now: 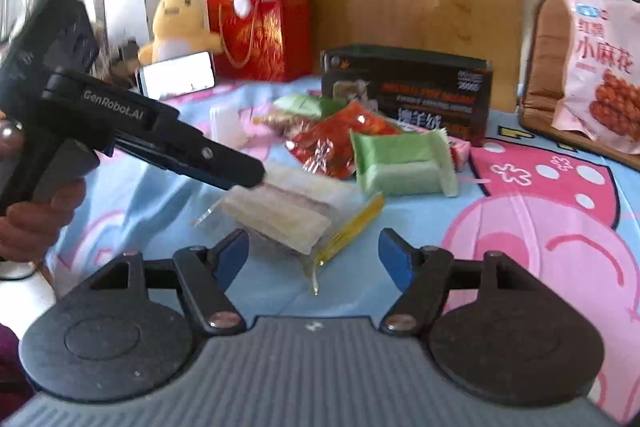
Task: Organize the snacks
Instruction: 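Grasp the clear wafer pack with the left gripper and lift it, then lower the wafer pack into the black tin and release it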
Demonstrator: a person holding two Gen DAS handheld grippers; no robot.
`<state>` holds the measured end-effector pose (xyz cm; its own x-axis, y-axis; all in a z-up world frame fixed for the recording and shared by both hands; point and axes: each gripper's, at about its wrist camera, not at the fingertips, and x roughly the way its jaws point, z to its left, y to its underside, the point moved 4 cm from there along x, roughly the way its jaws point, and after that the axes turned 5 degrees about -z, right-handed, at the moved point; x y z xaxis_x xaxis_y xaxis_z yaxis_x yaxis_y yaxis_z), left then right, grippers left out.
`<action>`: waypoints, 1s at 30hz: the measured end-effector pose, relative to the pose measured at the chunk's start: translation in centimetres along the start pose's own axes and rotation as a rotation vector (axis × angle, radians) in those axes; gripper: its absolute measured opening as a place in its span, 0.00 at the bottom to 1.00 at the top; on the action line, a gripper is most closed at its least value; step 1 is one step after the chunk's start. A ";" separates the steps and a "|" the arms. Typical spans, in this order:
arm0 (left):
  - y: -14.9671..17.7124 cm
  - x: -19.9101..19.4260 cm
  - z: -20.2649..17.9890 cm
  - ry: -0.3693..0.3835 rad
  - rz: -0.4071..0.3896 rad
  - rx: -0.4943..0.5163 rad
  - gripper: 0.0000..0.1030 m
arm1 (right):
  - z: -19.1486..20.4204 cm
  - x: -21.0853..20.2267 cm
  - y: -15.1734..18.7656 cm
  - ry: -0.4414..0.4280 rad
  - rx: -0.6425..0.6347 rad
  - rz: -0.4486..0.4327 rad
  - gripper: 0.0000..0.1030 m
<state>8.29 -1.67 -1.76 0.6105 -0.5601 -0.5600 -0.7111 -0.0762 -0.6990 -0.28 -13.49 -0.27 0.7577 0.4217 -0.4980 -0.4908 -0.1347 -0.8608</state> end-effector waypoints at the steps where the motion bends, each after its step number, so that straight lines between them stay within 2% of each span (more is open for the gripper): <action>1: 0.2 0.1 -0.4 -0.004 0.003 0.023 0.57 | 0.2 0.6 0.2 0.000 -0.006 0.022 0.64; 3: 0.3 -0.1 -0.9 0.000 0.005 0.030 0.52 | 0.3 1.8 0.5 -0.022 -0.005 0.047 0.55; 4: 0.1 -0.5 -1.0 0.003 0.004 0.020 0.52 | 0.6 1.9 0.5 -0.027 -0.016 0.043 0.43; 9: -2.0 -2.8 -1.8 0.036 -0.060 0.026 0.52 | 1.6 0.4 -0.4 -0.046 -0.061 -0.026 0.42; 13: -6.4 -2.9 -2.8 0.031 -0.133 0.078 0.52 | 1.2 -0.2 -3.0 -0.031 -0.060 -0.122 0.42; 19: -15.2 1.0 -3.3 -0.021 -0.237 0.124 0.53 | -2.9 2.8 -9.3 0.035 -0.054 -0.227 0.42; 22: -18.6 4.1 -2.7 -0.080 -0.259 0.130 0.65 | -5.4 5.4 -12.2 0.062 -0.026 -0.242 0.43; 24: -19.5 5.7 -1.6 -0.120 -0.250 0.125 0.65 | -7.0 7.8 -13.6 0.077 0.008 -0.228 0.46; 25: -19.5 5.7 -1.0 -0.139 -0.247 0.104 0.65 | -7.7 9.0 -13.9 0.107 0.017 -0.214 0.52; 27: -18.6 4.3 0.9 -0.121 -0.263 0.037 0.65 | -8.8 10.2 -13.7 0.206 0.037 -0.182 0.53; 28: -17.7 3.1 2.0 -0.099 -0.275 0.005 0.65 | -8.9 9.9 -13.3 0.199 0.066 -0.177 0.53; 30: -16.1 1.6 3.9 -0.113 -0.287 -0.049 0.65 | -8.6 8.3 -11.9 0.109 0.128 -0.208 0.53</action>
<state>22.05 1.92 6.83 0.8217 -0.4151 -0.3905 -0.5183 -0.2593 -0.8149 15.53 -16.11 4.97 0.8866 0.3283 -0.3259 -0.3645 0.0623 -0.9291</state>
